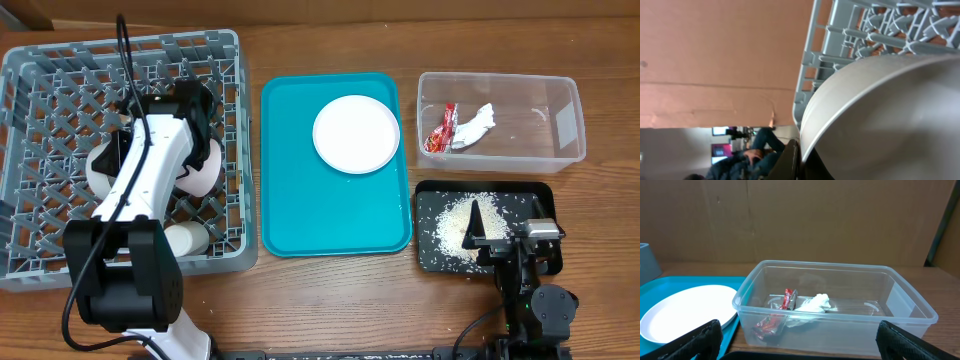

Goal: Sort waste into correct bins and load items into the dishwasher
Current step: 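Carry the small white bowl into the rack and release it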

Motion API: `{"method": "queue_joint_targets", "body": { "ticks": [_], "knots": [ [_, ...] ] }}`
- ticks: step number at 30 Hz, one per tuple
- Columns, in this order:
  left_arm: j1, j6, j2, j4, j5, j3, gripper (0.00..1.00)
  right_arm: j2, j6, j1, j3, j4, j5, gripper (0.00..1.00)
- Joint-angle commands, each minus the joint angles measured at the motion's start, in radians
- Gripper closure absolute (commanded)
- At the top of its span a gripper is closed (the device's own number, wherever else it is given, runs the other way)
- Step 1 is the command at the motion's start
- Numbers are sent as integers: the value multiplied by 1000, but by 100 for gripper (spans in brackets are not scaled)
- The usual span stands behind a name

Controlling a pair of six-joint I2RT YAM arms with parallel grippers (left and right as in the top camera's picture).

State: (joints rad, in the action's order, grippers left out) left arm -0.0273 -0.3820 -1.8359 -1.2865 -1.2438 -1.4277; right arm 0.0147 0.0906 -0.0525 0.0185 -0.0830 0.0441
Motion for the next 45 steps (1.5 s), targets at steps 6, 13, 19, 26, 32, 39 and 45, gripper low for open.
{"method": "queue_joint_targets", "body": {
  "ticks": [6, 13, 19, 26, 32, 39, 45],
  "knots": [
    [-65, 39, -14, 50, -99, -16, 96, -12, 4, -6, -11, 3, -8, 0],
    [-69, 39, -16, 49, -69, -14, 96, -12, 4, -6, -11, 3, -8, 0],
    [-50, 38, -16, 63, -63, -14, 96, -12, 4, -6, -11, 3, -8, 0],
    [5, 39, -40, 83, -2, -10, 96, -12, 4, -6, -11, 3, -8, 0],
    [-2, 39, -42, 91, 13, -10, 96, -12, 4, -6, -11, 3, -8, 0],
    [-22, 38, -42, 109, 65, -4, 96, -12, 4, -6, -11, 3, -8, 0],
    [-22, 38, -42, 116, 149, 8, 95, -12, 4, -6, -11, 3, -8, 0]
  ]
}}
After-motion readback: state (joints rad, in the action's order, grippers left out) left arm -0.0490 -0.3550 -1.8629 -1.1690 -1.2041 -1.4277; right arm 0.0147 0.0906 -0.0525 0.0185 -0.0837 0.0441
